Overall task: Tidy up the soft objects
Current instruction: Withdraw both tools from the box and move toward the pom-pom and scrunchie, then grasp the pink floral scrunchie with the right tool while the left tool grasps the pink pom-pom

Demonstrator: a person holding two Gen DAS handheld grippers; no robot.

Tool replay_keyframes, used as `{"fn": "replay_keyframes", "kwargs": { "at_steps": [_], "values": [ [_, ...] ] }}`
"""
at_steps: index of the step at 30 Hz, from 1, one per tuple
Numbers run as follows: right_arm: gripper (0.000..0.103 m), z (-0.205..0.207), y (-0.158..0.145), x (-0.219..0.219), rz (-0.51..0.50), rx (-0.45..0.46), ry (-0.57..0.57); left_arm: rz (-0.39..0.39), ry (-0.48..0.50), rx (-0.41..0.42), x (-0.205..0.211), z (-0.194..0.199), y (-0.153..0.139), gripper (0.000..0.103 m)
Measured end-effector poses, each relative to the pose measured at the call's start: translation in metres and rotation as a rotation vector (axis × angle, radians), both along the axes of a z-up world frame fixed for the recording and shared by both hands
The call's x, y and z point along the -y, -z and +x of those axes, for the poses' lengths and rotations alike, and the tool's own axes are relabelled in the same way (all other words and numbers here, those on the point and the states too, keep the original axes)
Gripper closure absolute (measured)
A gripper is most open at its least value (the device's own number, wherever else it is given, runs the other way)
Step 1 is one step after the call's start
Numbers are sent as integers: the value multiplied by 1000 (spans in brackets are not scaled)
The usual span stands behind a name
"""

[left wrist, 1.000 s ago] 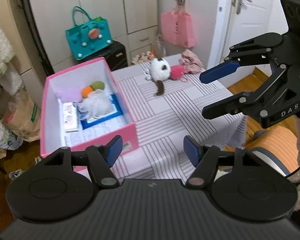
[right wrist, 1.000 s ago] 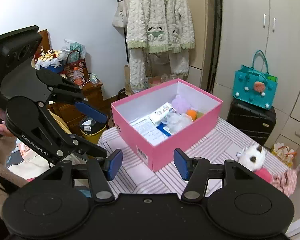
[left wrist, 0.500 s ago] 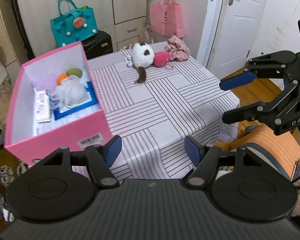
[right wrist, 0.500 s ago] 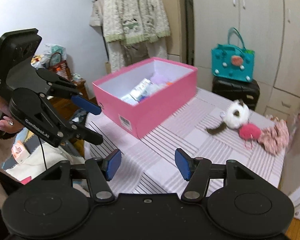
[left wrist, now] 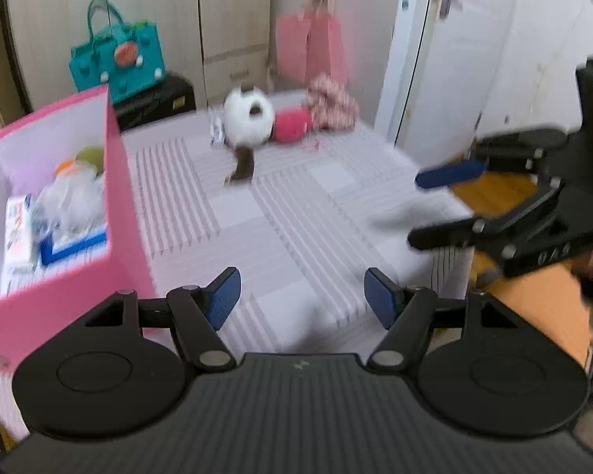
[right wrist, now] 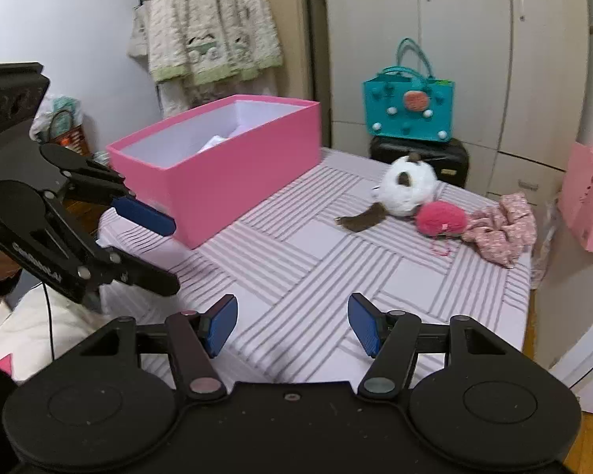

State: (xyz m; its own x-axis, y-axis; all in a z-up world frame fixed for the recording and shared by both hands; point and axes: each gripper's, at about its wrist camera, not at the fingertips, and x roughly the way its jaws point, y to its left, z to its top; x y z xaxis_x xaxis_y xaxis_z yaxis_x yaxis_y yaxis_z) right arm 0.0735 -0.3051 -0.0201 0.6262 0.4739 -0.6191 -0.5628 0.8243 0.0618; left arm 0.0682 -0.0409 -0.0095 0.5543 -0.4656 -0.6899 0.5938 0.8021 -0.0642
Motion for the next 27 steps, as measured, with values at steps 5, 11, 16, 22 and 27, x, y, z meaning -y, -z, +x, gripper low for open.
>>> {"fn": "replay_keyframes", "kwargs": {
  "at_steps": [5, 11, 16, 22, 27],
  "values": [
    [32, 16, 5, 19, 43, 74, 47, -63, -8, 83, 18, 24, 4, 35],
    [25, 47, 11, 55, 107, 200, 188, -152, -56, 126, 51, 62, 19, 35],
    [24, 90, 19, 85, 130, 211, 310, -160, -59, 128, 90, 94, 35, 35],
    [23, 154, 27, 111, 125, 202, 362, -45, -109, 88, 141, 131, 54, 59],
    [23, 201, 52, 122, 80, 197, 334, -41, -165, 114, 154, 142, 64, 59]
  ]
}}
